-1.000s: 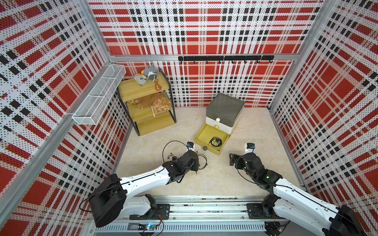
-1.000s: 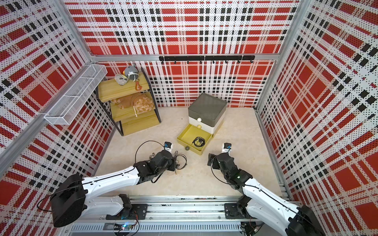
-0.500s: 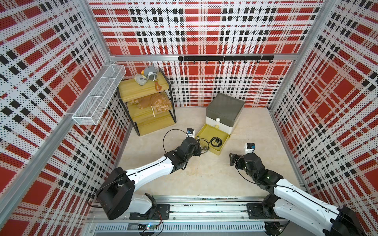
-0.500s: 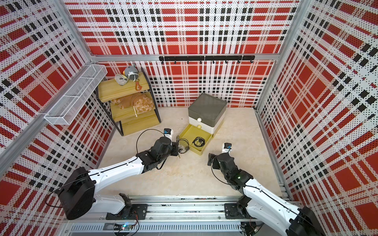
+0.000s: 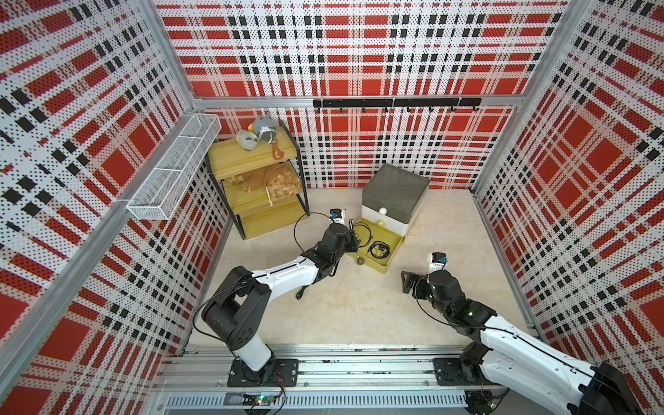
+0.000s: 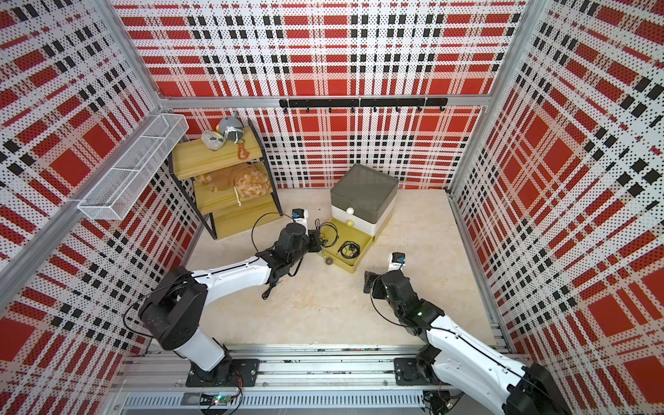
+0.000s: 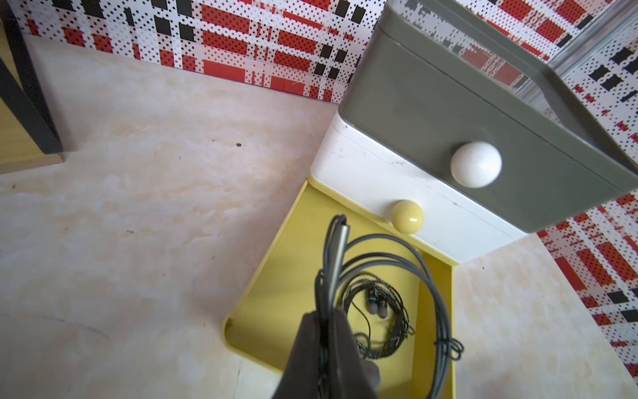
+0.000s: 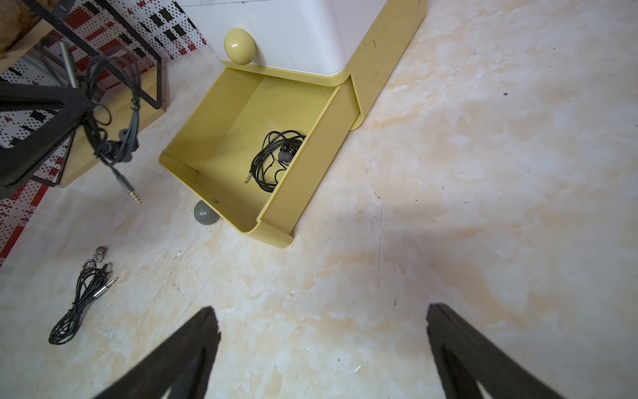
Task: Place the wired earphones into the drawer by color
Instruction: Place the wired earphones in the drawer.
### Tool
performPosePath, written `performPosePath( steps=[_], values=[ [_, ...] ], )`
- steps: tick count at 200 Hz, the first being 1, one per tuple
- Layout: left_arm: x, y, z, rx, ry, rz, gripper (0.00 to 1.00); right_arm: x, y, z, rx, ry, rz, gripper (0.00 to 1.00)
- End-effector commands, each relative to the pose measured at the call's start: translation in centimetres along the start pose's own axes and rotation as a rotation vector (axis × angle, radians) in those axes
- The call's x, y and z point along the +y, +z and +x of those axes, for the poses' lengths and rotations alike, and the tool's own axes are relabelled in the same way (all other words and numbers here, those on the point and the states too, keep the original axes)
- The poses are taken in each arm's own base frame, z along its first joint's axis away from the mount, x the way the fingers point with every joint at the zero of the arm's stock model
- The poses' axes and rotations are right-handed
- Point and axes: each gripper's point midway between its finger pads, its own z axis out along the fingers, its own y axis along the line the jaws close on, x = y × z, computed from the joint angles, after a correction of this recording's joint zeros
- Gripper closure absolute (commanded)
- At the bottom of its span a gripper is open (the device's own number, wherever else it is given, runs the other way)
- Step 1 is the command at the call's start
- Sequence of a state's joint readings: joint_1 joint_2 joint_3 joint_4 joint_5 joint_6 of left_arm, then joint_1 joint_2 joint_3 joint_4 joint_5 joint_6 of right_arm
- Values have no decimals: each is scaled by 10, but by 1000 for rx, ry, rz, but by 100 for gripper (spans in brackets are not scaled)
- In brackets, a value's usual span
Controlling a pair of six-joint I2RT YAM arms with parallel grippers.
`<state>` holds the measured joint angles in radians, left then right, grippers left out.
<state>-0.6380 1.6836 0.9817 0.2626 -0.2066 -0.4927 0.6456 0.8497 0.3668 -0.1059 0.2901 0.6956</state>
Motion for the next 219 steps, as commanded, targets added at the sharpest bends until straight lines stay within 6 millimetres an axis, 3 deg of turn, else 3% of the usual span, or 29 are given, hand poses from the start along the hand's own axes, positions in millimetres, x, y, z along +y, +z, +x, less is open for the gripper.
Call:
performPosePath(
  steps=[1, 67, 128, 137, 175, 219],
  values=[
    [-9, 17, -16, -44, -15, 43, 100, 4, 3, 2, 2, -9, -26, 0],
    [-4, 55, -1, 3, -8, 31, 100, 4, 4, 4, 10, -30, -25, 0],
    [-1, 65, 14, 41, -9, 28, 100, 3, 3, 0, -4, -33, -18, 0],
    [-1, 65, 13, 44, -11, 33, 94, 4, 3, 0, -4, -31, -20, 0],
    [2, 55, 5, 31, -16, 29, 50, 2, 4, 0, -3, -30, -10, 0],
    [8, 24, -14, -14, -39, 25, 26, 2, 4, -1, -2, -28, 1, 0]
  ],
)
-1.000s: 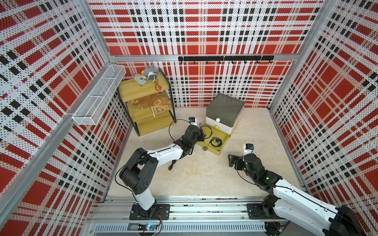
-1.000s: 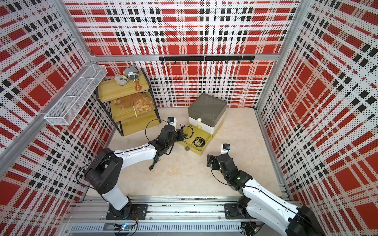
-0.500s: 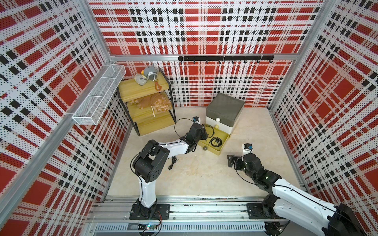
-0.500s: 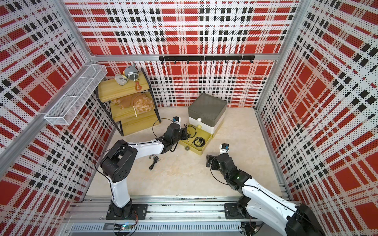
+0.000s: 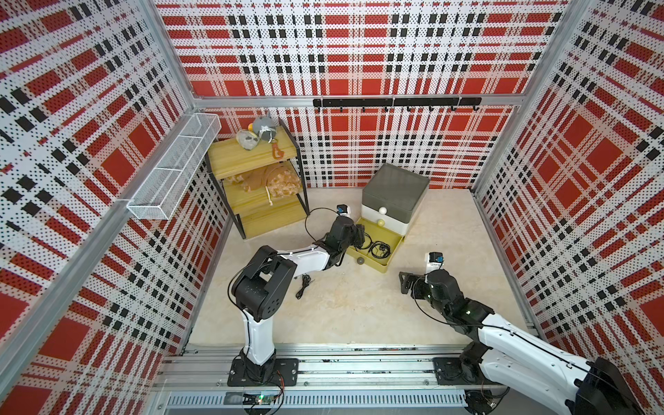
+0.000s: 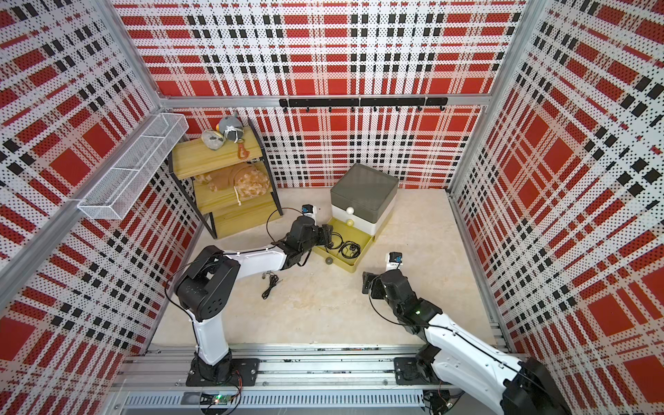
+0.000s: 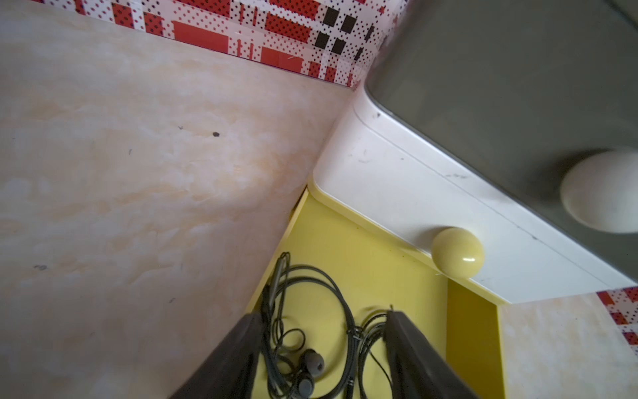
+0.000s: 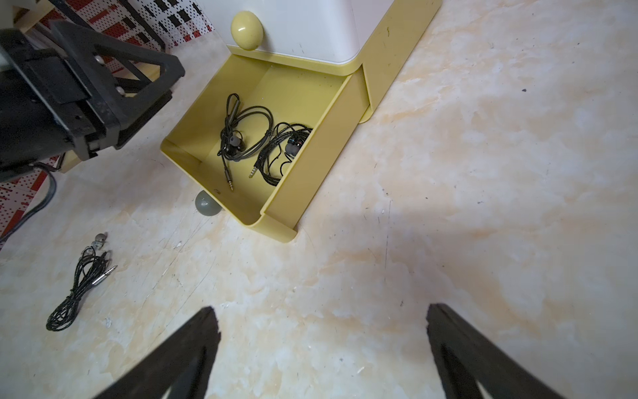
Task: Place the wired earphones into the drawer by color
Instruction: Place the wired earphones in the drawer.
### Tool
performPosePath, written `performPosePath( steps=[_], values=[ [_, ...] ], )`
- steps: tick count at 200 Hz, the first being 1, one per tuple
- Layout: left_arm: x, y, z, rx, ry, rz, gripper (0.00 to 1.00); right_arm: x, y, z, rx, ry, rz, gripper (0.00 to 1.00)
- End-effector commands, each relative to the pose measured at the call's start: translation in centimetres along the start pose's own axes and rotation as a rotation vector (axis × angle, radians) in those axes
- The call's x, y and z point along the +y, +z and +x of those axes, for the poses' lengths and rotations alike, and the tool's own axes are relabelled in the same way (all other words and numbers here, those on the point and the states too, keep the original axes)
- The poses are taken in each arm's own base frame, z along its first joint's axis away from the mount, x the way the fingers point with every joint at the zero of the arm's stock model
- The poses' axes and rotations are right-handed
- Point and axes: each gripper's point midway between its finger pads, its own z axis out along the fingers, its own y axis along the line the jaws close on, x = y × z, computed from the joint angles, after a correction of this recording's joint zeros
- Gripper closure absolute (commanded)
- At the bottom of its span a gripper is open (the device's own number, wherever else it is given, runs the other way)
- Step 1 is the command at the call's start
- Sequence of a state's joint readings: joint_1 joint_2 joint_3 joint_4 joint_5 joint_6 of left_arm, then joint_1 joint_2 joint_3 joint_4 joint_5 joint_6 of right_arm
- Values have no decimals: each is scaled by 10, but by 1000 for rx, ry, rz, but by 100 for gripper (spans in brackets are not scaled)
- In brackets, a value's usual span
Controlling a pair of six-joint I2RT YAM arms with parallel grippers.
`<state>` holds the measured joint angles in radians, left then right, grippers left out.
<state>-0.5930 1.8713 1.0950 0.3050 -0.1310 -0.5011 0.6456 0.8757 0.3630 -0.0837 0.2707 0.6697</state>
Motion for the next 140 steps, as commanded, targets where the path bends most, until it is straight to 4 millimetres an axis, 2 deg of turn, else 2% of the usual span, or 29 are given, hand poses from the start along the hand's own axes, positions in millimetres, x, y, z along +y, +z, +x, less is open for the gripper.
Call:
performPosePath(
  steps=[1, 20, 31, 68, 140],
  values=[
    [-2, -27, -26, -63, -16, 12, 25, -1, 0, -6, -19, 0, 13, 0],
    [5, -44, -31, -76, -20, -2, 13, 0, -1, -8, -23, 8, 11, 0],
    [9, -55, -32, -84, -23, -14, 0, -1, -1, -8, -24, 14, 14, 0],
    [28, -92, -31, -105, -47, -41, 1, -2, -1, -7, -23, 35, 17, 0],
    [78, -152, -7, -98, -55, -199, 1, 1, -2, -8, -25, 44, 3, 0]
  ],
)
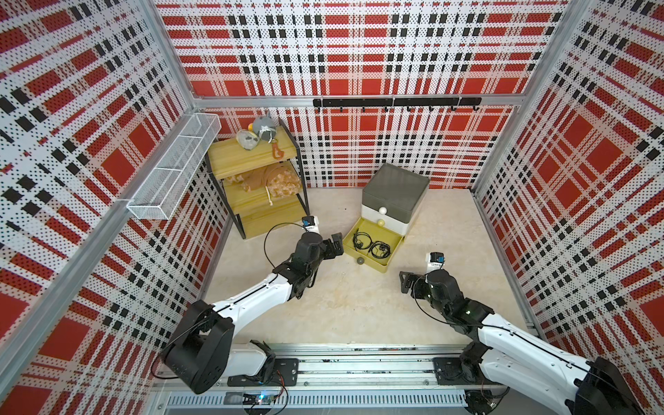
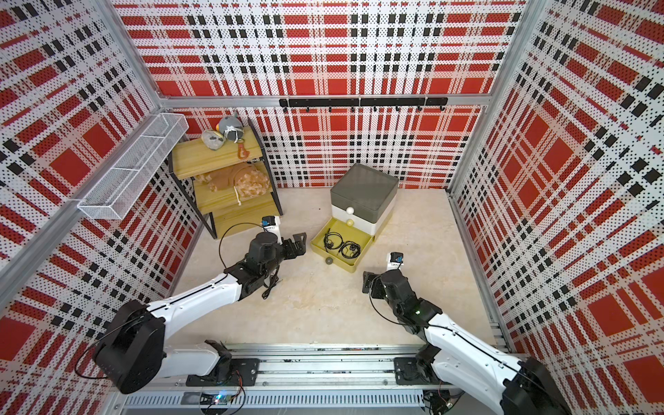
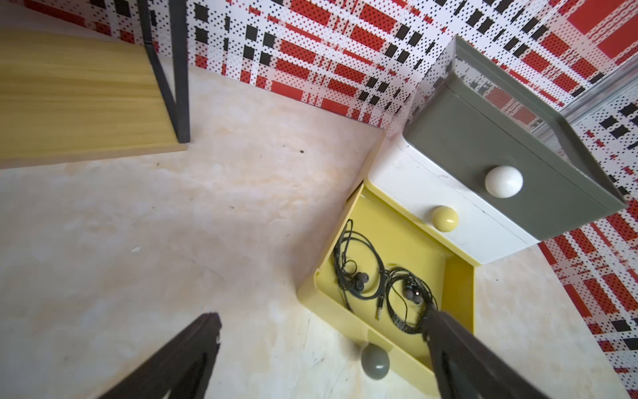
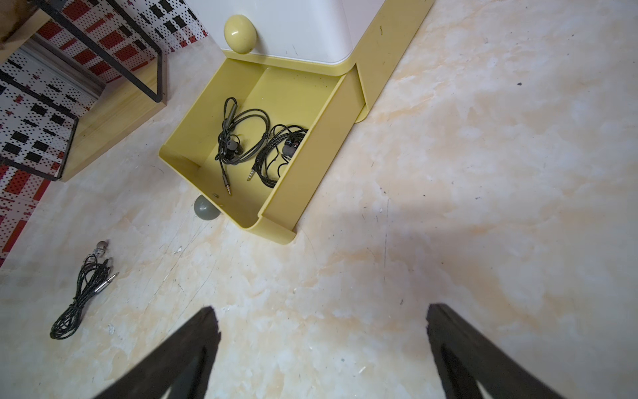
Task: Place the wired earphones into the drawer by color
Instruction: Place the wired earphones in the drawer, then pick up the wired earphones from the center of the board.
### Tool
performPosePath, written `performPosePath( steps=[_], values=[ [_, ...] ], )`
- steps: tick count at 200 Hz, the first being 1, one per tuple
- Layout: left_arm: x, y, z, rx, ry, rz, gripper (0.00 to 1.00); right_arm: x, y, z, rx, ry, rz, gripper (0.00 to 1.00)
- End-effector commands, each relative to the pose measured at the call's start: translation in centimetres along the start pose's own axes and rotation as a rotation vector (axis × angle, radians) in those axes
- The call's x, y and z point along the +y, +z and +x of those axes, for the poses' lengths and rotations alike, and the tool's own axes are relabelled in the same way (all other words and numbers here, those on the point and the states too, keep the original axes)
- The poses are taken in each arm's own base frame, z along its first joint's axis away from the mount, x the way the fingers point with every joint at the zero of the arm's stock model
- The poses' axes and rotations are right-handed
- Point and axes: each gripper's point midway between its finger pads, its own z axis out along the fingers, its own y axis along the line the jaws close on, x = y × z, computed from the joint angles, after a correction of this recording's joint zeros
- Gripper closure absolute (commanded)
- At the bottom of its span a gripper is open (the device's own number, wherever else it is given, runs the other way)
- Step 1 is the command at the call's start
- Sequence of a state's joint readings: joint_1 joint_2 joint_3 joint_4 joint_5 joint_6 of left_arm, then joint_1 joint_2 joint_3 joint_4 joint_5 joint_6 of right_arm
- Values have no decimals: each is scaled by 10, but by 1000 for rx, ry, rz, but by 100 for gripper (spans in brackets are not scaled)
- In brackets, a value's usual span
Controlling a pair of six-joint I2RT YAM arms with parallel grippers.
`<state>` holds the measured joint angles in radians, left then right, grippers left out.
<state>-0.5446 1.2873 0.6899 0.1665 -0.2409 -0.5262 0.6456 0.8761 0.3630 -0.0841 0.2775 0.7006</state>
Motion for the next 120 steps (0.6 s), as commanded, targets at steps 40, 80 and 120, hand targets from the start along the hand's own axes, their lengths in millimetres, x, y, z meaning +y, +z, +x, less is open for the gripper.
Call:
performPosePath(
  steps=[40, 80, 120],
  values=[
    [52, -33, 26, 43, -16, -155, 1, 1, -2, -6, -25, 18, -7, 0],
    [68, -37, 53, 114, -56, -174, 1, 3, -2, -7, -29, 14, -11, 0],
    [80, -37, 79, 190, -71, -193, 1, 2, -3, -8, -27, 5, -8, 0]
  ],
)
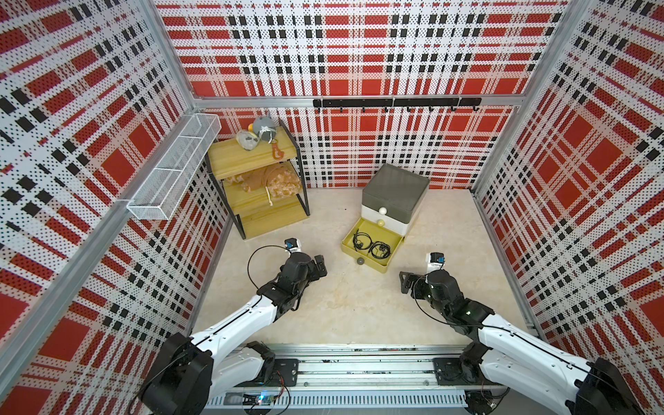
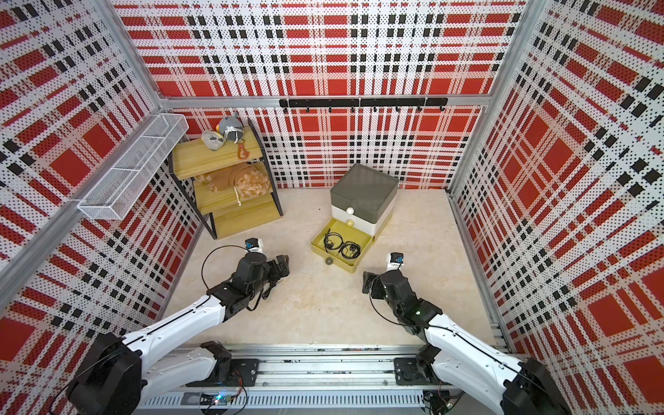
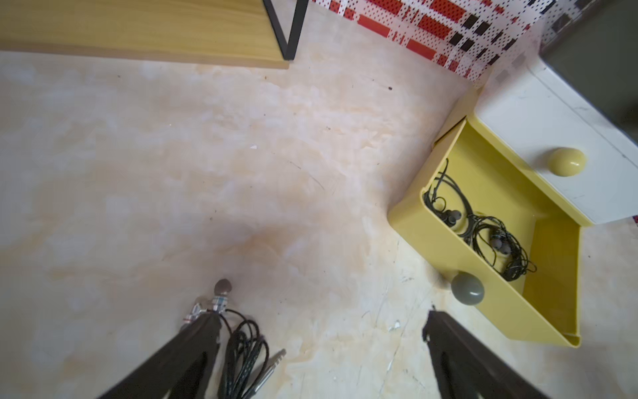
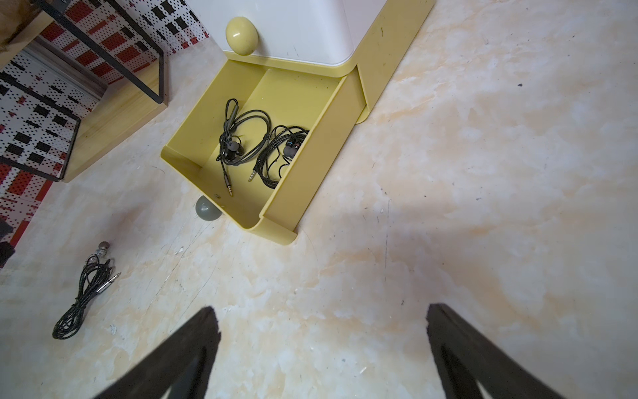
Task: Place the wired earphones into the drawer by color
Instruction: Pick up the wired earphones from the center of the board.
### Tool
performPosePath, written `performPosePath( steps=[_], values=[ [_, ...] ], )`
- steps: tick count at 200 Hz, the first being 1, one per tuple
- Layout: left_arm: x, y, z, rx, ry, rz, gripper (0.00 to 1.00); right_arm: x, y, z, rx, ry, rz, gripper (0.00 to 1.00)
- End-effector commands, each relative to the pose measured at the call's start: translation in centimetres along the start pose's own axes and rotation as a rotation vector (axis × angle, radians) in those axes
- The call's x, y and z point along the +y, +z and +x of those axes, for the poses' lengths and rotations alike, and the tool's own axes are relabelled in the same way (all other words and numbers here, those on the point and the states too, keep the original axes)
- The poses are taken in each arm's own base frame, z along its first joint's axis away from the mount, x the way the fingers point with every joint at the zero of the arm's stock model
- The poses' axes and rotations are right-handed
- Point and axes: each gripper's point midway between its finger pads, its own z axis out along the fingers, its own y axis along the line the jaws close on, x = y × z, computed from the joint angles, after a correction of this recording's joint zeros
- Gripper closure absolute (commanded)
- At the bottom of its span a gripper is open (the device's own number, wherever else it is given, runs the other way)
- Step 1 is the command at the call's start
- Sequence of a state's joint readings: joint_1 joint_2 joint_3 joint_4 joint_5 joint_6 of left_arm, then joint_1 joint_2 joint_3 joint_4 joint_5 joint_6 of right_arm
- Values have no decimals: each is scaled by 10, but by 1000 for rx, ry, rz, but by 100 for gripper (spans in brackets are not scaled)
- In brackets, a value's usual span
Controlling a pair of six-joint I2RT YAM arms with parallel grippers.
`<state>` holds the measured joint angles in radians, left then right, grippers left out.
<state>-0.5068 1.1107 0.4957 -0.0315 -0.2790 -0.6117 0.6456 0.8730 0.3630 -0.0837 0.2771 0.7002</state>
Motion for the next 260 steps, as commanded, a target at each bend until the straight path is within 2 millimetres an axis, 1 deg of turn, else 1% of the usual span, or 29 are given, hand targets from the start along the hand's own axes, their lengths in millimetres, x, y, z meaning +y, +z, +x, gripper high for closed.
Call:
performPosePath(
  steps=[1, 12, 69, 95, 113, 142, 167, 198, 217, 229, 251, 260],
  values=[
    [9, 3, 16, 55, -19, -15, 1, 1, -3, -7, -25, 4, -6, 0],
    [12, 4, 21, 70, -18, -18, 0, 1, -4, -8, -28, 1, -5, 0],
    [20, 9, 38, 134, -29, -25, 7, -5, -7, -4, -33, 1, 1, 0],
    [33, 10, 45, 141, -49, -75, 12, -7, -8, -2, -34, 0, 2, 0],
    [40, 11, 51, 152, -55, -100, 14, -9, -10, -2, -43, 6, 6, 0],
    [47, 13, 57, 157, -62, -125, 17, -11, -13, -3, -54, 12, 6, 0],
    [49, 15, 61, 163, -59, -125, 21, -12, -15, -3, -66, 20, 1, 0],
    [49, 20, 66, 183, -56, -114, 29, -14, -16, -4, -77, 32, 3, 0],
    [51, 23, 69, 194, -52, -121, 31, -14, -17, -4, -79, 34, 1, 0],
    [52, 25, 71, 200, -53, -116, 38, -15, -17, -3, -79, 36, 4, 0],
    [53, 28, 72, 203, -55, -117, 41, -16, -18, -3, -80, 31, 5, 0],
    [53, 29, 71, 204, -57, -112, 46, -16, -19, -3, -83, 31, 9, 0]
  ],
)
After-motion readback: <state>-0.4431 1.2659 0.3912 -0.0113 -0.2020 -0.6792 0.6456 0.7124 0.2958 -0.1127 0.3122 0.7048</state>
